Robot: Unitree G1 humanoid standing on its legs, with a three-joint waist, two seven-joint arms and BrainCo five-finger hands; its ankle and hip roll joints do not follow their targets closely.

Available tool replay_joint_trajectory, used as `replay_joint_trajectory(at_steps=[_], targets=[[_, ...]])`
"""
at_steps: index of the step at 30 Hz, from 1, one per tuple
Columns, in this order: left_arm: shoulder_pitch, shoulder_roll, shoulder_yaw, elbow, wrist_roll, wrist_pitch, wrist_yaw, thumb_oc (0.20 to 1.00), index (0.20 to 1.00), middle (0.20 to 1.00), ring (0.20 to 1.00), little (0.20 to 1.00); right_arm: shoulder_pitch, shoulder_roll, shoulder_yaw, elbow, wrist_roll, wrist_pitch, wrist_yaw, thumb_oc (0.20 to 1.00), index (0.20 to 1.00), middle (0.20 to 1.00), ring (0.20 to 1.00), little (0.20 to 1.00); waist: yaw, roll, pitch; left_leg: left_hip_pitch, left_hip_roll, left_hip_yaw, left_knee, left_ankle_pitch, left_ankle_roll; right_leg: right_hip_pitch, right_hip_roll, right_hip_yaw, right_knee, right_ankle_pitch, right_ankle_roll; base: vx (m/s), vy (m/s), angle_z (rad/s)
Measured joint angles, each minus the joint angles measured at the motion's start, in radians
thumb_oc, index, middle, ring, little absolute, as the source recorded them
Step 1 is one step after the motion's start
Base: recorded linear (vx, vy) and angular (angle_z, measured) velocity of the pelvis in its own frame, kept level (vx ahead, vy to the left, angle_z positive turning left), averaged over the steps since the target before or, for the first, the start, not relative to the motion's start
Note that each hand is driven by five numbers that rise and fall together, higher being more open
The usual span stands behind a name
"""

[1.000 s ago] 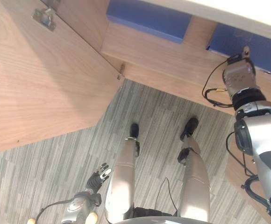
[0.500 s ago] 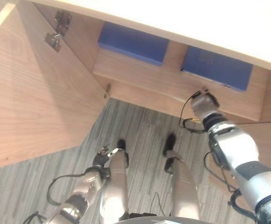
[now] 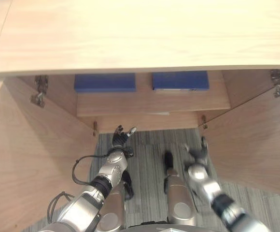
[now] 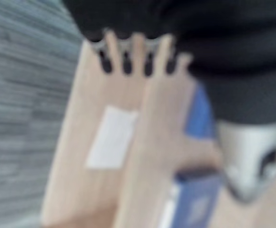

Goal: Put the empty folder in the office cabinet

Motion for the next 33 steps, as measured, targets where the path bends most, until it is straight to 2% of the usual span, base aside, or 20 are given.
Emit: replay_joint_trajectory(at_steps=[1,2,3,4,5,6,7,8,9,12,15,18,19,20,24,26,28,30,32,33], targets=[[0.024,0.003,-0.002,0.057,0.349,0.024,0.172,1.0,1.0,1.0,1.0,1.0,0.1,-0.049,-0.069,0.02,0.006,-0.037,0.02,1.0,1.0,1.0,1.0,1.0,-0.014,0.0,-0.023,-0.01,-0.003,0.003,0.0,-0.003,-0.007,0.004,-0.001,-0.003,-0.047,0.009,0.004,-0.19,0.16,-0.08],[0.031,0.005,-0.002,0.064,0.402,0.022,0.195,1.0,1.0,1.0,1.0,1.0,0.111,-0.057,-0.079,0.021,0.006,-0.045,0.022,1.0,1.0,1.0,1.0,1.0,-0.014,-0.003,-0.023,-0.012,-0.003,0.003,0.001,-0.003,-0.007,0.004,-0.001,-0.004,-0.052,0.012,0.003,-0.2,0.164,-0.16],[0.082,0.084,-0.103,0.056,0.378,-0.019,0.178,1.0,1.0,1.0,1.0,1.0,0.127,-0.062,-0.14,0.097,0.014,-0.109,0.046,1.0,1.0,1.0,1.0,1.0,-0.017,-0.017,-0.031,-0.033,0.002,0.009,0.034,-0.011,-0.017,-0.002,0.001,-0.012,-0.077,0.045,-0.028,-0.21,0.14,-0.14],[0.126,0.112,-0.123,0.047,0.249,-0.094,0.077,1.0,1.0,1.0,1.0,1.0,0.097,-0.059,-0.186,0.157,0.019,-0.145,0.035,1.0,1.0,1.0,1.0,1.0,-0.018,-0.017,-0.033,-0.046,0.019,0.005,0.059,-0.024,-0.022,-0.002,0.006,-0.013,-0.076,0.05,-0.024,-0.16,0.073,-0.18],[0.176,0.066,-0.026,0.07,0.192,-0.143,0.001,1.0,1.0,1.0,1.0,1.0,0.069,-0.055,-0.206,0.196,0.034,-0.154,0.035,1.0,1.0,1.0,1.0,1.0,-0.019,-0.019,-0.033,-0.04,0.02,0.008,0.058,-0.031,-0.017,0.009,0.008,-0.013,-0.088,0.05,-0.024,-0.15,0.069,-0.1],[0.176,0.066,-0.026,0.07,0.192,-0.143,0.001,1.0,1.0,1.0,1.0,1.0,0.069,-0.055,-0.206,0.196,0.034,-0.154,0.035,1.0,1.0,1.0,1.0,1.0,-0.019,-0.019,-0.033,-0.04,0.02,0.008,0.058,-0.031,-0.017,0.009,0.008,-0.013,-0.088,0.05,-0.024,-0.11,0.075,-0.03],[0.216,0.05,-0.031,0.139,0.206,-0.207,-0.02,1.0,1.0,1.0,1.0,1.0,0.046,-0.028,-0.251,0.261,0.06,-0.205,0.055,1.0,1.0,1.0,1.0,1.0,-0.009,-0.018,-0.032,-0.043,0.023,0.01,0.089,-0.039,-0.015,0.011,0.009,-0.014,-0.084,0.05,-0.025,-0.12,0.141,-0.07],[0.299,0.07,-0.03,0.187,0.245,-0.271,-0.079,1.0,1.0,1.0,1.0,1.0,-0.018,0.046,-0.356,0.359,0.103,-0.261,0.073,1.0,1.0,1.0,1.0,1.0,0.003,-0.017,-0.032,-0.044,0.041,0.01,0.137,-0.067,-0.016,0.027,0.021,-0.013,-0.082,0.05,-0.025,-0.16,0.211,-0.09],[0.334,0.087,-0.026,0.193,0.259,-0.292,-0.109,1.0,1.0,1.0,1.0,1.0,-0.029,0.067,-0.386,0.374,0.119,-0.27,0.075,1.0,1.0,1.0,1.0,1.0,0.007,-0.014,-0.032,-0.041,0.045,0.01,0.148,-0.081,-0.013,0.035,0.023,-0.013,-0.083,0.046,-0.022,-0.12,0.214,-0.17],[0.425,0.144,-0.017,0.19,0.286,-0.329,-0.196,1.0,1.0,1.0,1.0,1.0,-0.027,0.082,-0.424,0.373,0.132,-0.275,0.074,1.0,1.0,1.0,1.0,1.0,0.035,0.002,-0.031,-0.024,0.04,0.026,0.169,-0.106,0.008,0.05,0.005,-0.043,-0.081,0.027,-0.03,-0.07,0.17,-0.11],[0.479,0.166,0.018,0.14,0.281,-0.328,-0.267,1.0,1.0,1.0,1.0,1.0,-0.022,0.082,-0.467,0.363,0.146,-0.268,0.044,1.0,1.0,1.0,1.0,1.0,0.054,0.029,-0.031,0.009,0.02,0.051,0.164,-0.113,0.033,0.073,-0.03,-0.085,-0.077,-0.034,-0.037,-0.04,0.185,-0.17],[0.521,0.179,0.056,0.121,0.281,-0.302,-0.327,1.0,1.0,1.0,1.0,1.0,-0.024,0.091,-0.532,0.371,0.171,-0.261,-0.012,1.0,1.0,1.0,1.0,1.0,0.077,0.058,-0.036,0.084,0.018,0.111,0.121,-0.126,0.068,0.087,-0.065,-0.221,-0.064,-0.097,-0.014,0.07,0.21,-0.52],[0.533,0.181,0.059,0.135,0.284,-0.277,-0.337,1.0,1.0,1.0,1.0,1.0,-0.023,0.093,-0.542,0.381,0.171,-0.261,-0.032,1.0,1.0,1.0,1.0,1.0,0.075,0.075,-0.045,0.108,0.019,0.119,0.098,-0.118,0.089,0.103,-0.062,-0.269,-0.059,-0.099,-0.011,-0.03,0.157,-0.33],[0.538,0.172,0.057,0.168,0.295,-0.253,-0.344,1.0,1.0,1.0,1.0,1.0,-0.01,0.095,-0.577,0.41,0.173,-0.258,-0.052,1.0,1.0,1.0,1.0,1.0,0.07,0.093,-0.06,0.144,0.017,0.129,0.052,-0.103,0.099,0.114,-0.056,-0.281,-0.044,-0.098,-0.009,-0.04,0.072,-0.24],[0.558,0.13,0.043,0.234,0.294,-0.221,-0.368,1.0,1.0,1.0,1.0,1.0,0.007,0.076,-0.617,0.452,0.19,-0.258,-0.102,1.0,1.0,1.0,1.0,1.0,0.072,0.172,-0.118,0.22,0.015,0.144,-0.149,0.01,0.078,0.101,-0.05,-0.255,0.103,-0.098,-0.008,-0.14,-0.043,-0.09],[0.546,0.13,0.046,0.249,0.295,-0.214,-0.378,1.0,1.0,1.0,1.0,1.0,-0.003,0.076,-0.613,0.452,0.19,-0.258,-0.11,1.0,1.0,1.0,1.0,1.0,0.078,0.177,-0.135,0.223,0.014,0.14,-0.221,0.072,0.071,0.099,-0.079,-0.234,0.213,-0.099,-0.009,-0.14,-0.156,0.08],[0.538,0.141,0.042,0.25,0.296,-0.206,-0.382,1.0,1.0,1.0,1.0,1.0,-0.014,0.071,-0.612,0.449,0.192,-0.255,-0.143,1.0,1.0,1.0,1.0,1.0,0.1,0.169,-0.143,0.225,0.026,0.135,-0.265,0.112,0.059,0.141,-0.101,-0.212,0.229,-0.102,-0.005,-0.13,-0.2,0.0],[0.538,0.153,0.044,0.249,0.296,-0.202,-0.386,1.0,1.0,1.0,1.0,1.0,-0.027,0.069,-0.614,0.45,0.192,-0.256,-0.177,1.0,1.0,1.0,1.0,1.0,0.134,0.156,-0.151,0.225,0.052,0.134,-0.301,0.142,0.034,0.2,-0.103,-0.209,0.175,-0.101,-0.003,-0.09,-0.243,-0.11],[0.546,0.17,0.044,0.243,0.295,-0.195,-0.401,1.0,1.0,1.0,1.0,1.0,-0.031,0.07,-0.621,0.451,0.195,-0.26,-0.224,1.0,1.0,1.0,1.0,1.0,0.142,0.143,-0.166,0.225,0.072,0.127,-0.357,0.171,0.017,0.244,-0.094,-0.205,0.106,-0.098,0.001,-0.04,-0.22,-0.1],[0.553,0.187,0.044,0.235,0.296,-0.19,-0.408,1.0,1.0,1.0,1.0,1.0,-0.032,0.074,-0.621,0.453,0.2,-0.261,-0.252,1.0,1.0,1.0,1.0,1.0,0.145,0.129,-0.175,0.232,0.075,0.118,-0.389,0.197,0.005,0.265,-0.082,-0.204,0.049,-0.087,0.016,-0.01,-0.146,-0.14]])
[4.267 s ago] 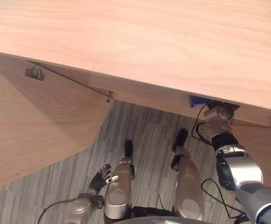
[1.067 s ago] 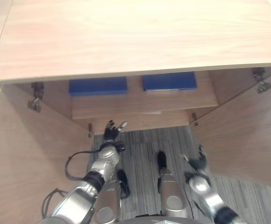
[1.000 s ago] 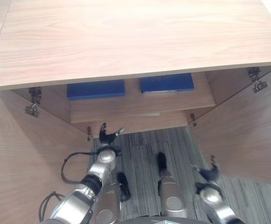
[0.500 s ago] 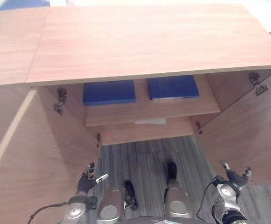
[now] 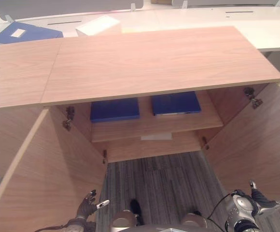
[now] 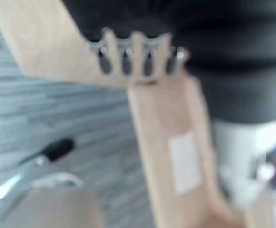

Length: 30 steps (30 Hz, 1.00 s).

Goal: Put the empty folder in the office cabinet

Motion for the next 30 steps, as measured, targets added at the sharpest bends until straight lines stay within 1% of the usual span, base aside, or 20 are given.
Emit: replay_joint_trajectory(at_steps=[1,2,3,4,5,6,7,8,9,10,11,12,14,17,20,22,25,27,28,30], targets=[[0.0,0.0,0.0,0.0,0.0,0.0,0.0,1.0,1.0,1.0,1.0,1.0,0.0,0.0,0.0,0.0,0.0,0.0,0.0,1.0,1.0,1.0,1.0,1.0,0.0,0.0,0.0,0.0,0.0,0.0,0.0,0.0,0.0,0.0,0.0,0.0,0.0,0.0,0.0,0.01,-0.155,-0.01],[0.007,0.019,0.002,0.001,0.0,0.007,-0.011,1.0,1.0,1.0,1.0,1.0,0.004,0.004,-0.009,0.029,0.005,-0.003,-0.034,1.0,1.0,1.0,1.0,1.0,-0.005,-0.024,-0.015,0.012,-0.002,-0.009,-0.033,0.03,-0.034,0.028,0.02,0.009,-0.071,0.013,-0.007,0.03,-0.257,0.18],[0.007,0.041,0.004,0.002,0.0,0.009,-0.013,1.0,1.0,1.0,1.0,1.0,0.013,0.011,-0.031,0.048,0.011,-0.004,-0.058,1.0,1.0,1.0,1.0,1.0,-0.007,-0.059,-0.037,0.012,-0.007,-0.018,-0.06,0.06,-0.074,0.033,0.036,0.0,-0.088,0.049,-0.011,0.03,-0.257,0.18],[0.007,0.041,0.004,0.002,0.0,0.009,-0.013,1.0,1.0,1.0,1.0,1.0,0.013,0.011,-0.031,0.048,0.011,-0.004,-0.058,1.0,1.0,1.0,1.0,1.0,-0.007,-0.059,-0.037,0.012,-0.007,-0.018,-0.06,0.06,-0.074,0.033,0.036,0.0,-0.088,0.049,-0.011,0.02,-0.204,0.03],[0.016,0.039,0.016,0.002,0.005,0.012,-0.027,1.0,1.0,1.0,1.0,1.0,0.012,0.001,-0.063,0.103,0.011,-0.02,-0.116,1.0,1.0,1.0,1.0,1.0,-0.021,-0.06,-0.056,0.02,0.032,-0.043,-0.084,0.098,-0.13,0.058,0.079,-0.015,-0.115,-0.053,0.001,0.0,-0.053,-0.08],[0.016,0.039,0.016,0.002,0.005,0.012,-0.027,1.0,1.0,1.0,1.0,1.0,0.012,0.001,-0.063,0.103,0.011,-0.02,-0.116,1.0,1.0,1.0,1.0,1.0,-0.021,-0.06,-0.056,0.02,0.032,-0.043,-0.084,0.098,-0.13,0.058,0.079,-0.015,-0.115,-0.053,0.001,0.02,-0.203,-0.19],[0.027,0.004,0.015,0.002,0.025,0.014,-0.042,1.0,1.0,1.0,1.0,1.0,0.029,-0.032,-0.093,0.118,0.011,-0.032,-0.157,1.0,1.0,1.0,1.0,1.0,-0.025,-0.023,-0.076,0.021,0.084,-0.075,-0.077,0.109,-0.146,0.063,0.143,-0.014,-0.145,-0.06,-0.022,0.01,-0.151,-0.11],[0.027,0.004,0.015,0.002,0.025,0.014,-0.042,1.0,1.0,1.0,1.0,1.0,0.029,-0.032,-0.093,0.118,0.011,-0.032,-0.157,1.0,1.0,1.0,1.0,1.0,-0.025,-0.023,-0.076,0.021,0.084,-0.075,-0.077,0.109,-0.146,0.063,0.143,-0.014,-0.145,-0.06,-0.022,0.03,-0.259,-0.28],[0.056,-0.041,0.013,0.002,0.035,0.015,-0.065,1.0,1.0,1.0,1.0,1.0,0.052,-0.086,-0.122,0.119,0.008,-0.044,-0.214,1.0,1.0,1.0,1.0,1.0,-0.05,0.041,-0.114,0.024,0.125,-0.143,-0.074,0.128,-0.167,0.069,0.198,-0.016,-0.152,-0.074,-0.04,0.02,-0.109,-0.17],[0.056,-0.041,0.013,0.002,0.035,0.015,-0.065,1.0,1.0,1.0,1.0,1.0,0.052,-0.086,-0.122,0.119,0.008,-0.044,-0.214,1.0,1.0,1.0,1.0,1.0,-0.05,0.041,-0.114,0.024,0.125,-0.143,-0.074,0.128,-0.167,0.069,0.198,-0.016,-0.152,-0.074,-0.04,0.03,-0.191,-0.04],[0.074,-0.068,0.012,0.002,0.035,0.012,-0.074,1.0,1.0,1.0,1.0,1.0,0.083,-0.147,-0.17,0.126,0.004,-0.054,-0.256,1.0,1.0,1.0,1.0,1.0,-0.069,0.08,-0.133,0.03,0.154,-0.15,-0.079,0.128,-0.174,0.082,0.227,-0.019,-0.152,-0.088,-0.06,0.02,-0.156,0.02],[0.074,-0.075,0.006,-0.003,0.035,0.01,-0.077,1.0,1.0,1.0,1.0,1.0,0.079,-0.178,-0.211,0.148,0.003,-0.07,-0.283,1.0,1.0,1.0,1.0,1.0,-0.068,0.102,-0.132,0.03,0.172,-0.147,-0.08,0.122,-0.179,0.081,0.251,-0.016,-0.152,-0.092,-0.067,0.04,-0.226,0.04],[0.073,-0.074,-0.003,0.005,0.036,0.012,-0.08,1.0,1.0,1.0,1.0,1.0,0.08,-0.197,-0.231,0.193,0.008,-0.101,-0.306,1.0,1.0,1.0,1.0,1.0,-0.069,0.117,-0.135,0.012,0.182,-0.184,-0.084,0.11,-0.171,0.072,0.267,-0.017,-0.152,-0.093,-0.079,0.04,-0.179,-0.01],[0.073,-0.074,-0.005,0.006,0.076,0.014,-0.082,1.0,1.0,1.0,1.0,1.0,0.076,-0.18,-0.2,0.198,0.026,-0.134,-0.228,1.0,1.0,1.0,1.0,1.0,-0.064,0.118,-0.136,0.004,0.181,-0.201,-0.083,0.094,-0.174,0.061,0.269,-0.021,-0.152,-0.091,-0.086,-0.01,-0.102,-0.02],[0.071,-0.069,-0.005,-0.001,0.089,0.031,-0.088,1.0,1.0,1.0,1.0,1.0,0.066,-0.19,-0.13,0.181,0.085,-0.13,-0.03,1.0,1.0,1.0,1.0,1.0,-0.045,0.132,-0.141,0.004,0.163,-0.217,-0.08,0.12,-0.182,0.06,0.255,-0.021,-0.152,-0.086,-0.082,-0.08,-0.046,0.0],[0.069,-0.04,-0.005,-0.048,0.098,0.046,-0.103,1.0,1.0,1.0,1.0,1.0,0.039,-0.206,-0.093,0.156,0.096,-0.102,0.101,1.0,1.0,1.0,1.0,1.0,-0.042,0.142,-0.137,-0.013,0.134,-0.222,-0.08,0.126,-0.183,0.046,0.23,-0.025,-0.152,-0.081,-0.074,-0.09,-0.022,0.15],[0.073,0.029,0.008,-0.11,0.096,0.072,-0.127,1.0,1.0,1.0,1.0,1.0,0.035,-0.253,-0.046,0.05,0.087,-0.043,0.242,1.0,1.0,1.0,1.0,1.0,-0.04,0.152,-0.126,-0.035,0.097,-0.226,-0.074,0.137,-0.173,0.034,0.196,-0.03,-0.151,-0.062,-0.055,-0.05,-0.022,0.14],[0.072,0.053,0.025,-0.114,0.094,0.074,-0.138,1.0,1.0,1.0,1.0,1.0,0.031,-0.274,-0.046,0.038,0.089,-0.028,0.319,1.0,1.0,1.0,1.0,1.0,-0.041,0.146,-0.122,-0.027,0.084,-0.227,-0.077,0.132,-0.168,0.042,0.181,-0.038,-0.152,-0.068,-0.047,-0.02,-0.02,0.07],[0.072,0.053,0.025,-0.114,0.094,0.074,-0.138,1.0,1.0,1.0,1.0,1.0,0.031,-0.274,-0.046,0.038,0.089,-0.028,0.319,1.0,1.0,1.0,1.0,1.0,-0.041,0.146,-0.122,-0.027,0.084,-0.227,-0.077,0.132,-0.168,0.042,0.181,-0.038,-0.152,-0.068,-0.047,-0.02,-0.022,0.05],[0.071,0.058,0.045,-0.114,0.094,0.08,-0.149,1.0,1.0,1.0,1.0,1.0,0.024,-0.281,-0.062,0.04,0.09,-0.014,0.384,1.0,1.0,1.0,1.0,1.0,-0.042,0.13,-0.11,-0.027,0.081,-0.228,-0.08,0.132,-0.167,0.044,0.179,-0.039,-0.152,-0.069,-0.044,-0.04,-0.028,0.02]])
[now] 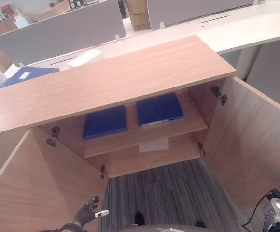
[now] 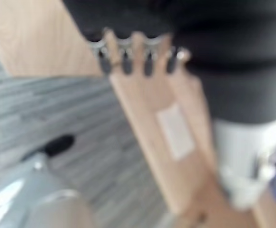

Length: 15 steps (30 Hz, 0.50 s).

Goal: Put the empty folder in the office cabinet

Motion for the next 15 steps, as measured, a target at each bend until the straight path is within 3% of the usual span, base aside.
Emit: replay_joint_trajectory(at_steps=[10,13,15], targets=[[-0.004,0.0,0.011,0.025,-0.001,0.014,-0.015,1.0,1.0,1.0,1.0,1.0,-0.035,-0.047,-0.01,0.029,-0.004,0.062,0.228,1.0,1.0,1.0,1.0,1.0,-0.006,-0.067,0.075,-0.003,0.0,0.001,-0.004,-0.002,0.002,0.0,-0.002,-0.003,0.0,0.003,0.004,-0.03,0.021,-0.01],[0.008,-0.01,0.06,0.041,-0.003,0.005,-0.018,1.0,1.0,1.0,1.0,1.0,0.007,-0.047,0.001,-0.016,-0.005,0.07,0.312,1.0,1.0,1.0,1.0,1.0,-0.013,-0.076,0.077,-0.002,0.0,0.003,-0.004,-0.004,0.006,0.0,-0.003,-0.005,0.0,0.006,0.001,-0.01,0.056,-0.03],[0.035,-0.019,0.121,0.044,-0.004,-0.002,-0.021,1.0,1.0,1.0,1.0,1.0,0.121,-0.056,0.056,-0.132,-0.065,0.083,0.422,1.0,1.0,1.0,1.0,1.0,-0.043,-0.085,0.081,0.003,0.001,0.006,-0.004,-0.005,0.009,0.001,-0.002,-0.002,0.001,0.008,0.0,0.01,0.045,-0.09]])
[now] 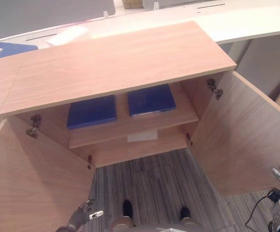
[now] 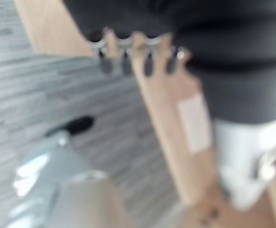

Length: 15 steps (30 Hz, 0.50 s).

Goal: Put the empty folder in the office cabinet

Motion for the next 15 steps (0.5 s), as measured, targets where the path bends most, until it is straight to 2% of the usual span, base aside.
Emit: replay_joint_trajectory(at_steps=[3,7,8,11,15], targets=[[-0.011,-0.009,0.045,-0.004,0.0,-0.01,0.0,1.0,1.0,1.0,1.0,1.0,0.117,0.001,0.07,-0.117,-0.074,0.007,0.07,1.0,1.0,1.0,1.0,1.0,-0.016,-0.02,0.0,0.003,0.005,0.001,0.0,-0.004,0.0,0.009,0.005,0.001,-0.001,0.0,0.0,0.02,0.036,-0.05],[-0.025,-0.042,0.043,-0.005,0.001,-0.01,0.004,1.0,1.0,1.0,1.0,1.0,0.181,0.035,0.215,-0.219,-0.179,0.037,0.165,1.0,1.0,1.0,1.0,1.0,-0.012,-0.052,-0.007,-0.001,0.008,0.002,0.0,-0.011,-0.005,0.007,0.006,-0.003,-0.001,-0.004,-0.006,0.0,0.041,0.02],[-0.025,-0.042,0.043,-0.005,0.001,-0.01,0.004,1.0,1.0,1.0,1.0,1.0,0.181,0.035,0.215,-0.219,-0.179,0.037,0.165,1.0,1.0,1.0,1.0,1.0,-0.012,-0.052,-0.007,-0.001,0.008,0.002,0.0,-0.011,-0.005,0.007,0.006,-0.003,-0.001,-0.004,-0.006,0.0,0.031,0.03],[-0.02,-0.048,0.041,-0.001,0.002,-0.011,0.013,1.0,1.0,1.0,1.0,1.0,0.184,0.086,0.336,-0.321,-0.262,0.043,0.234,1.0,1.0,1.0,1.0,1.0,0.024,-0.079,-0.015,-0.01,0.007,0.001,0.0,-0.011,-0.005,0.006,0.002,-0.018,-0.001,-0.002,-0.006,0.02,0.044,0.12],[0.008,-0.044,0.042,-0.001,0.001,-0.016,0.026,1.0,1.0,1.0,1.0,1.0,0.147,0.139,0.426,-0.391,-0.328,0.041,0.318,1.0,1.0,1.0,1.0,1.0,0.073,-0.104,-0.043,-0.015,-0.005,-0.001,0.0,-0.008,-0.001,0.017,-0.014,-0.038,-0.001,-0.006,-0.001,0.03,0.062,0.18]])
